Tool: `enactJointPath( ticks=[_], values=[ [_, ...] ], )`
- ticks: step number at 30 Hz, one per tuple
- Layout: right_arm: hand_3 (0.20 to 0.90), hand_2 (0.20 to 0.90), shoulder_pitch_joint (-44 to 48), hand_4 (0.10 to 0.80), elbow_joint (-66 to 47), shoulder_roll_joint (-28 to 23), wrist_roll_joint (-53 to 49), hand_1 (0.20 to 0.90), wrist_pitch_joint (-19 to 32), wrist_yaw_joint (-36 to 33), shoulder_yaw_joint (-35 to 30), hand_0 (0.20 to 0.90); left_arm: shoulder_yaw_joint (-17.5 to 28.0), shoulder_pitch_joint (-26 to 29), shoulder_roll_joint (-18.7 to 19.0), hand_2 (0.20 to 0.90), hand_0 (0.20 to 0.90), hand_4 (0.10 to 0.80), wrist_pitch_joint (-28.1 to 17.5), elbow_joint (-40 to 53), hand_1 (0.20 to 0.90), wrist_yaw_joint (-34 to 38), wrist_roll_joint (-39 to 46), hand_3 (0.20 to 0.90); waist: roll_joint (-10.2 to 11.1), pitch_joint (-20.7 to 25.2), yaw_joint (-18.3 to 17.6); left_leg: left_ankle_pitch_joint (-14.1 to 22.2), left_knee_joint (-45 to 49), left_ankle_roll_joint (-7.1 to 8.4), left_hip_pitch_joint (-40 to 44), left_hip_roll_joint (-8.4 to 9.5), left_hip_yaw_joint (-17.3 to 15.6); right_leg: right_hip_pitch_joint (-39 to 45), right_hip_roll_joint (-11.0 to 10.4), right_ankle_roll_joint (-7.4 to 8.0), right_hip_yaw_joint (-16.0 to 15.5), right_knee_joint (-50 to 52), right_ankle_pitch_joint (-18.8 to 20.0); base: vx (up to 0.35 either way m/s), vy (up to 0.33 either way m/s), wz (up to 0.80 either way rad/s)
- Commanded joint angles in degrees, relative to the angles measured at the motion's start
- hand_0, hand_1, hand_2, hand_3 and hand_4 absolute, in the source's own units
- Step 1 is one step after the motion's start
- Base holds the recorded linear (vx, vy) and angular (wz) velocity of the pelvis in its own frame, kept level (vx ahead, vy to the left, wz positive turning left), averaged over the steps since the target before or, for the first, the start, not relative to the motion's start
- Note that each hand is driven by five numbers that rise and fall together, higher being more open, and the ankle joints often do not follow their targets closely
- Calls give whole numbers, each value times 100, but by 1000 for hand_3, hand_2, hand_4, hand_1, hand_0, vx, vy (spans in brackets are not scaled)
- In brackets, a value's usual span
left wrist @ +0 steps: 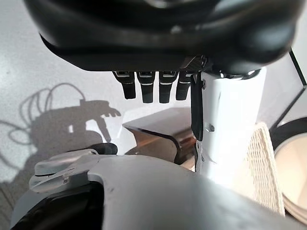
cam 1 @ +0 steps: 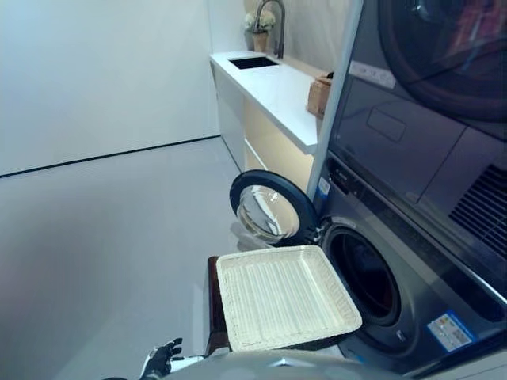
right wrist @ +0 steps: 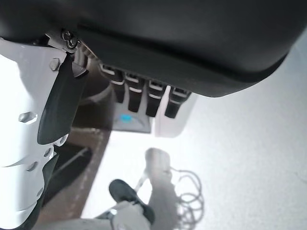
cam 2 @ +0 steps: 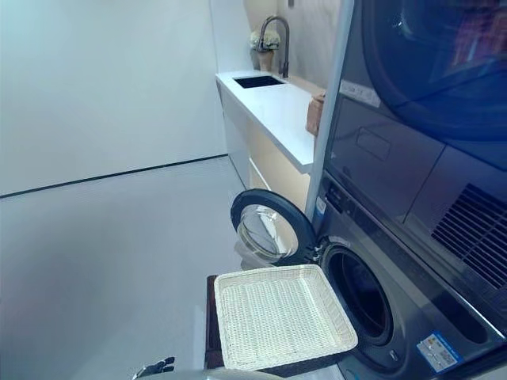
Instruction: Pick up the clothes and place them into the washing machine
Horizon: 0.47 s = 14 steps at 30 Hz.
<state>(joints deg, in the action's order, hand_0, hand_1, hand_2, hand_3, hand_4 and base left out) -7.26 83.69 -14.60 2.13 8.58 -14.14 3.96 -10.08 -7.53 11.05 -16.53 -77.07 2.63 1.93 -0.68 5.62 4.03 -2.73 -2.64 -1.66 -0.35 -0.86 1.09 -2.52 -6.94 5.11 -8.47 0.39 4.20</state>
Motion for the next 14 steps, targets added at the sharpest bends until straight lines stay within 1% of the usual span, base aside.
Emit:
enactJointPath(
  ticks=[1,3,6,10,14],
  values=[
    [900,900,168,800,-325,251,134,900,131,-288,42,900,162,255,-73,900,900,800,-147,-271,900,158,-71,900,242,178,44,-32,-23,431,-119,16,-2,327,122,7,61,23,-359,11,-25,8],
    [900,900,267,800,-743,398,60,900,187,-319,200,900,105,284,-50,900,900,800,-122,-284,900,196,-44,900,274,226,48,-20,-6,427,-76,-2,14,365,128,3,60,35,-388,18,-16,7],
    [900,900,211,800,-1046,458,40,900,221,-335,284,900,70,282,-39,900,900,800,-123,-286,900,250,-45,900,287,240,21,-6,6,425,-44,-13,-7,371,143,4,88,60,-408,6,-15,4],
    [900,900,131,800,-1248,421,107,900,229,-384,333,900,90,285,-19,900,900,800,-111,-314,900,330,-28,900,293,245,-10,-6,1,423,-20,-22,-23,382,162,4,109,71,-421,-2,-4,-2],
    [900,900,46,800,-1193,374,193,900,209,-422,329,900,150,270,-11,900,900,800,-105,-335,900,350,-1,900,296,247,-38,-1,-1,430,-25,-36,-37,356,173,-4,136,75,-426,0,0,0]
  ],
)
